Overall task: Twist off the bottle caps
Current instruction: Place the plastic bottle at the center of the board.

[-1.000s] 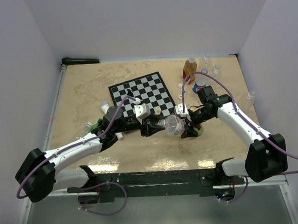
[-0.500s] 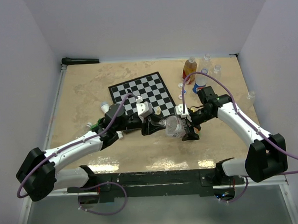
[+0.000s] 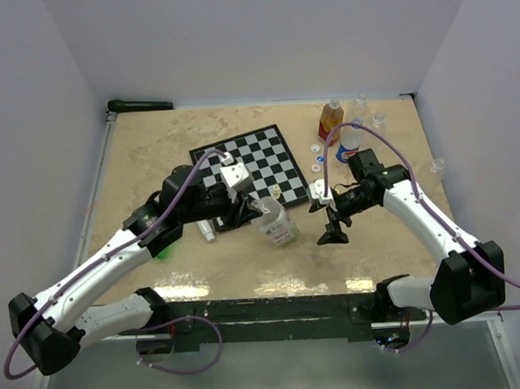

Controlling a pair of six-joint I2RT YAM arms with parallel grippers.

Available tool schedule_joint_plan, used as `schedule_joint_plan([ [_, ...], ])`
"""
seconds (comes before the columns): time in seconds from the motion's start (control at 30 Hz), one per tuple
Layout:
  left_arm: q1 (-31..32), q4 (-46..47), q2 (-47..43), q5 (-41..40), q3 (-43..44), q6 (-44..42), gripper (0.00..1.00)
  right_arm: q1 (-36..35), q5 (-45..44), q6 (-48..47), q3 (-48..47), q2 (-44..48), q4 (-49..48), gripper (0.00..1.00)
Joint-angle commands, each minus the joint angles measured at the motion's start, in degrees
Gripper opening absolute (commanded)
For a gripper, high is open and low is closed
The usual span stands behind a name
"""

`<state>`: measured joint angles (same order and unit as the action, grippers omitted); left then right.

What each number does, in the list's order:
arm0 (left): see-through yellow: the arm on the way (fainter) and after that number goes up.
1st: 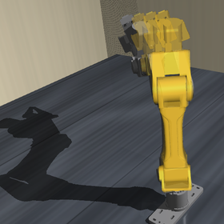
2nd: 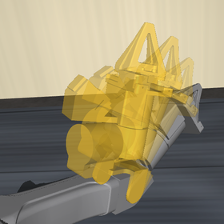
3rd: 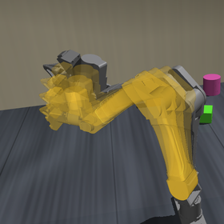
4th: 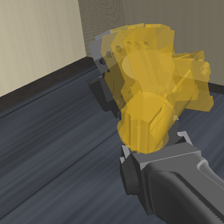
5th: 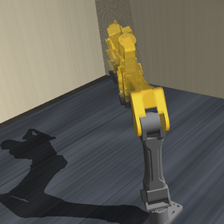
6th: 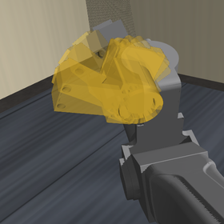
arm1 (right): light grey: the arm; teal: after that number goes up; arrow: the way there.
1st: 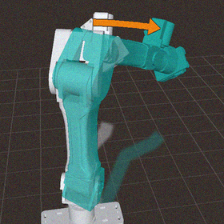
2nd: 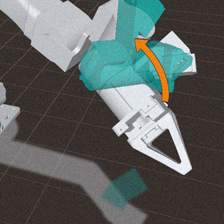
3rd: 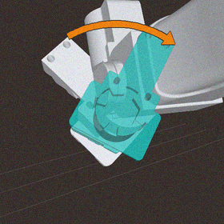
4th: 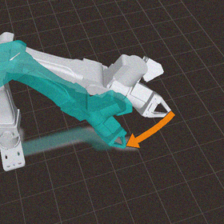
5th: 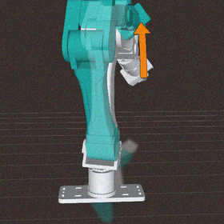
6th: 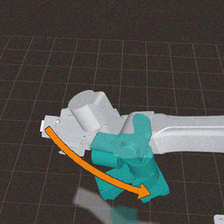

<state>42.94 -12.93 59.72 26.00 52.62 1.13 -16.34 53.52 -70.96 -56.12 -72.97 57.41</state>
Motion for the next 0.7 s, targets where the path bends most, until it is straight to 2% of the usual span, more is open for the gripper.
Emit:
schedule_joint_plan([
  [0.0,-0.92,-13.41,-2.95,-9.37,7.92,-3.76,0.0,0.25,1.59,0.91,-2.15,1.43,-0.45,0.98],
  [0.23,-2.15,-24.94,-1.46,-24.48,19.08,-3.85,0.0,0.25,1.41,1.26,-1.8,2.22,-0.89,0.98],
  [0.33,-5.66,-26.8,-0.23,-30.21,22.17,-3.76,0.0,0.25,1.15,1.26,-1.71,2.48,-1.07,0.98],
  [0.53,-16.38,-21.89,4.42,-32.23,25.33,-2.18,0.0,0.25,0.8,1.44,-1.27,3.1,-1.51,0.98],
  [0.67,-26.56,-18.55,11.1,-28.74,28.32,-2.62,0.0,0.25,0.98,1.44,-1.1,3.53,-1.51,0.98],
])
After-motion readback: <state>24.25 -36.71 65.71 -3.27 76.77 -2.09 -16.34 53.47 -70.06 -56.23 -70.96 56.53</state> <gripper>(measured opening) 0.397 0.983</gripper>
